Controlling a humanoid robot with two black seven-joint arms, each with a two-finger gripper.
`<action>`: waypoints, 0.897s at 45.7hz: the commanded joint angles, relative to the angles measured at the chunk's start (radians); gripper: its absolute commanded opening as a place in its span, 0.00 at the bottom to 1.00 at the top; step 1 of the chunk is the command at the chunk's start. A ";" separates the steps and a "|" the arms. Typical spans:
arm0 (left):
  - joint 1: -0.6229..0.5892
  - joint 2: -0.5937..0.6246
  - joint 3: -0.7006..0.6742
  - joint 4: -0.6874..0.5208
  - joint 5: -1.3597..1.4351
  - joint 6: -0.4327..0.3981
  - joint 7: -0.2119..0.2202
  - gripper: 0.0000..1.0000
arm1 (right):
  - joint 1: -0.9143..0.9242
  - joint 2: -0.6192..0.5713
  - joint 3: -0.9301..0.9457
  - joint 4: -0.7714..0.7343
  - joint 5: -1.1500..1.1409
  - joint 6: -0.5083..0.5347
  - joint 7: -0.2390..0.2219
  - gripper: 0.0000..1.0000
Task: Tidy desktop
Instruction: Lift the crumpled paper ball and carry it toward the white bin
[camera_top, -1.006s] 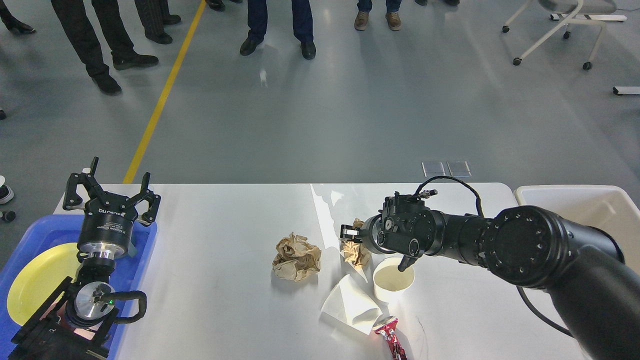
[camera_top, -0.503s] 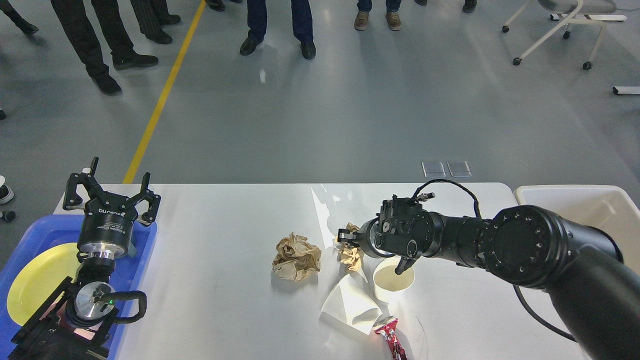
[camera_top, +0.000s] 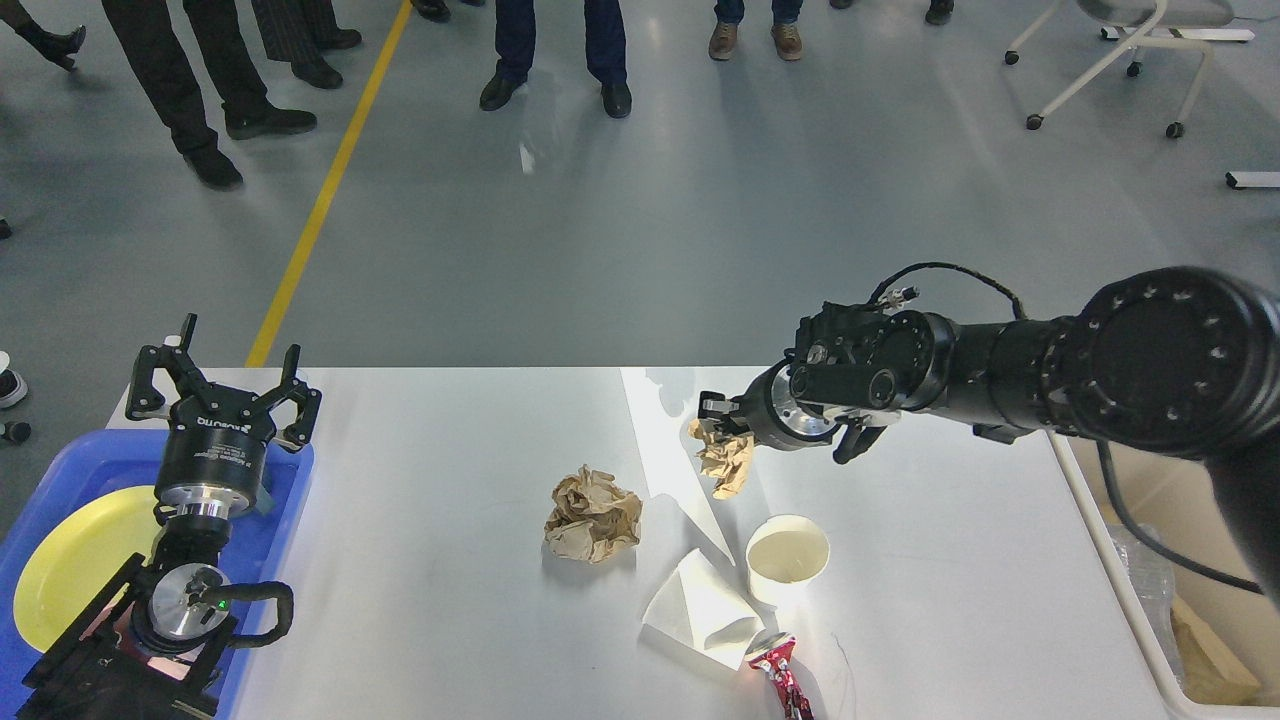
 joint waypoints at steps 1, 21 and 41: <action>0.000 0.000 0.000 0.000 0.000 0.000 0.000 0.96 | 0.186 -0.068 -0.066 0.110 -0.001 0.188 0.002 0.00; 0.002 0.000 0.000 0.000 0.000 0.000 0.000 0.96 | 0.607 -0.237 -0.233 0.468 -0.069 0.444 -0.001 0.00; 0.002 0.000 0.000 0.000 0.000 0.000 0.000 0.96 | 0.572 -0.404 -0.348 0.540 -0.041 0.302 0.001 0.00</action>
